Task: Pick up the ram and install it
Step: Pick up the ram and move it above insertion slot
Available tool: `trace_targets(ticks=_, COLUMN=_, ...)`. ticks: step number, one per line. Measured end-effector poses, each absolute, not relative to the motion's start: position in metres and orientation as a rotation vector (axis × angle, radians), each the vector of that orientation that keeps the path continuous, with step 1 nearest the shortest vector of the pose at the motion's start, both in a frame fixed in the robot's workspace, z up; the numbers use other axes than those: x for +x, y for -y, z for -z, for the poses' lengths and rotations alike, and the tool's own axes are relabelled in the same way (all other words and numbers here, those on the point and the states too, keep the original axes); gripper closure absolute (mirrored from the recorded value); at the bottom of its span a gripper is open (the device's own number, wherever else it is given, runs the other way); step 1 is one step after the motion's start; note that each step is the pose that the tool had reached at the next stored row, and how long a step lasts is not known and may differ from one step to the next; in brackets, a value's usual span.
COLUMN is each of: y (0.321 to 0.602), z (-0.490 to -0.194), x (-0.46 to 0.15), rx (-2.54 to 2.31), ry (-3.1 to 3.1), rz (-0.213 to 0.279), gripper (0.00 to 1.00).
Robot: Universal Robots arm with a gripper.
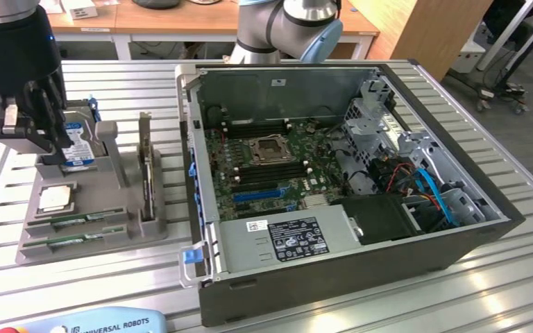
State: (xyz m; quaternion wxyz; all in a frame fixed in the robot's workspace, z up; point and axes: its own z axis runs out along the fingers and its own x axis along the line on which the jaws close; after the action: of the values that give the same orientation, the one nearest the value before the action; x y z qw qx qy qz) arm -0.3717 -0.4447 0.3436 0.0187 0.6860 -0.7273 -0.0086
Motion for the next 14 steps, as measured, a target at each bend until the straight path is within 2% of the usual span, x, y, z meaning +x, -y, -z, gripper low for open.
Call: trace_targets(ticks=14, y=0.445, z=-0.330, x=-0.372, rx=2.133, ry=2.255, rz=0.027, gripper=0.64)
